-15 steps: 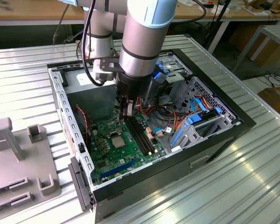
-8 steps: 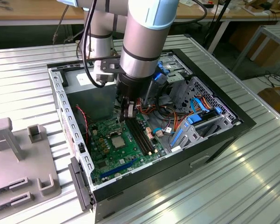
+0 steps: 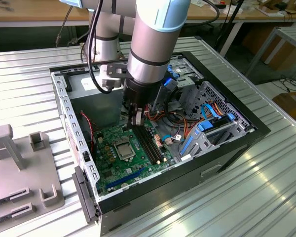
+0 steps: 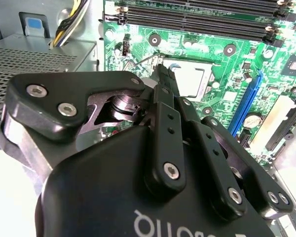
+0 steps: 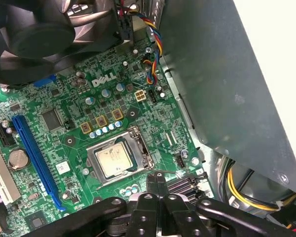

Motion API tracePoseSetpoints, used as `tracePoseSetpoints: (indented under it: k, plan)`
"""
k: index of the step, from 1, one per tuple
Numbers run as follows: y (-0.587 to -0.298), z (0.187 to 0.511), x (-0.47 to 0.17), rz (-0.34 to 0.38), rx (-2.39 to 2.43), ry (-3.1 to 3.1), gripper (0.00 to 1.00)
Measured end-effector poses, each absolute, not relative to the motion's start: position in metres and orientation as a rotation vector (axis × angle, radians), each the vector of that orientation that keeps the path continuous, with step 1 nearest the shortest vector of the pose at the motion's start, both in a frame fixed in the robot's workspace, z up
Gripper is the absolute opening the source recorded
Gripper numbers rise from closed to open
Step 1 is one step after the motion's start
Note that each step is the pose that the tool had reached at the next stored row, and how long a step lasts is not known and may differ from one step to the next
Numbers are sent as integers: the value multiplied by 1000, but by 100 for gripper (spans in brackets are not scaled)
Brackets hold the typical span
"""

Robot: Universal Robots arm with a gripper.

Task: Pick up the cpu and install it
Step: 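Close the cpu cover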

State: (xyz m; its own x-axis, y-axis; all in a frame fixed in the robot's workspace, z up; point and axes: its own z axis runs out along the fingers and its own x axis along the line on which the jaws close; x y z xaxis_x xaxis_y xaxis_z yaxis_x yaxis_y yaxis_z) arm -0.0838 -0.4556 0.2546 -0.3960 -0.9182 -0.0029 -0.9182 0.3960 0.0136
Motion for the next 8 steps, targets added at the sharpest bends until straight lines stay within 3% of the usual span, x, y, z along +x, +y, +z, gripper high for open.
tracePoseSetpoints:
  k: [8]
  plan:
    - [-456,255,-83,-20,1724,-2620,11]
